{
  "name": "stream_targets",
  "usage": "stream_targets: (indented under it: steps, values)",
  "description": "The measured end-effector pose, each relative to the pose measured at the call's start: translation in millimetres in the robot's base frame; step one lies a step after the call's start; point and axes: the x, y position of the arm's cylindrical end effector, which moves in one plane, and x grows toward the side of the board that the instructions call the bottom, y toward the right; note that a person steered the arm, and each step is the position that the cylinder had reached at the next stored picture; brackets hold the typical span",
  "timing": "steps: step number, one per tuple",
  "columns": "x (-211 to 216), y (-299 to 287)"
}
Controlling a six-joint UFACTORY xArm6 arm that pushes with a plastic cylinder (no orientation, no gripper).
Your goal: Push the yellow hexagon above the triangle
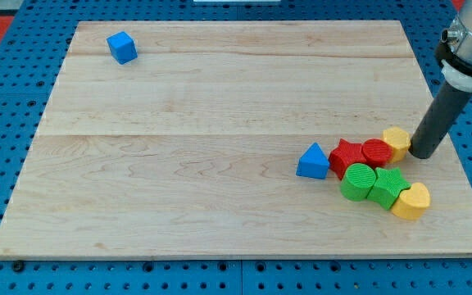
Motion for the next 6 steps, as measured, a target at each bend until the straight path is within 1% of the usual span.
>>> stream_targets:
  steps: [1,2,3,4,6]
  values:
    - [37,-2]
    - [26,-27]
    - [-38,-31]
    - [-93,-48]
    - [-183,-63]
